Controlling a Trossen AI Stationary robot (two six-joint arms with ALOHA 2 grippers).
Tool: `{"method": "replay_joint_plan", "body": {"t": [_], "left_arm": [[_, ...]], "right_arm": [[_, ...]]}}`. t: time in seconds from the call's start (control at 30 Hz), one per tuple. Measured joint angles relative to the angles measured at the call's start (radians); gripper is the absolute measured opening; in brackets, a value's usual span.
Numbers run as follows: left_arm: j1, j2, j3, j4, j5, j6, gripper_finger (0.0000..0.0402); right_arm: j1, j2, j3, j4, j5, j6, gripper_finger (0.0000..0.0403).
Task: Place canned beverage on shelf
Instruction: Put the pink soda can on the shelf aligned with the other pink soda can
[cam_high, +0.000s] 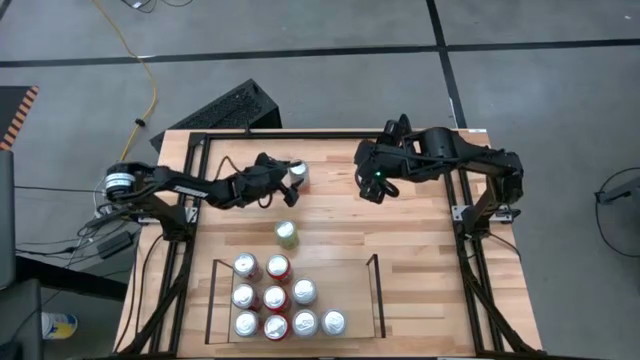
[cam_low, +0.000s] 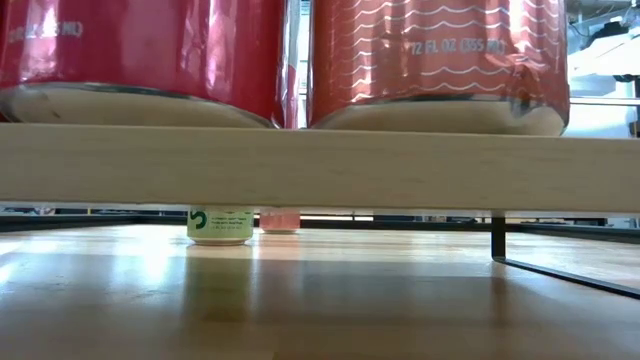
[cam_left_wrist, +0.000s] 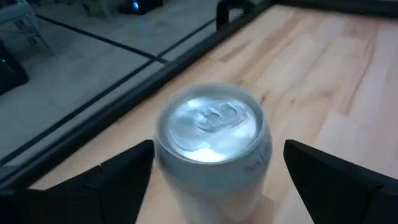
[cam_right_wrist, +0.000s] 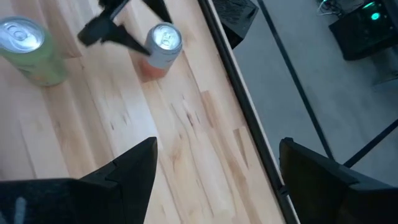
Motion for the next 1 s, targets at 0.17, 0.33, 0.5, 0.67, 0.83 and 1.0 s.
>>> {"method": "replay_joint_plan", "body": {"t": [0.17, 0.33, 0.5, 0.67, 0.83, 1.0], "left_arm": [[0.000, 0.137, 0.064, 0.020, -0.020, 0.001, 0.0343], [0.000, 0.203, 0.107, 0.020, -0.046, -0.003, 0.0343], [0.000, 0.211, 0.114, -0.002, -0.029, -0.048, 0.0336], [0.000, 0.208, 0.115, -0.061, -0.031, -0.108, 0.0297], [0.000, 0.208, 0.115, -0.043, -0.029, -0.100, 0.0275], [-0.001, 0.176, 0.114, -0.058, 0.005, -0.080, 0.0275]], "right_arm": [[-0.009, 0.000, 0.000, 0.011, -0.002, -0.006, 0.0311], [-0.008, 0.000, 0.000, 0.006, -0.009, -0.007, 0.0311], [-0.008, 0.000, 0.000, 0.002, -0.009, -0.026, 0.0311], [-0.008, 0.000, 0.000, 0.016, -0.008, -0.057, 0.0311], [-0.017, 0.000, 0.000, 0.051, -0.025, -0.075, 0.0311], [-0.040, -0.009, 0.000, 0.125, -0.137, -0.229, 0.0311]]}}
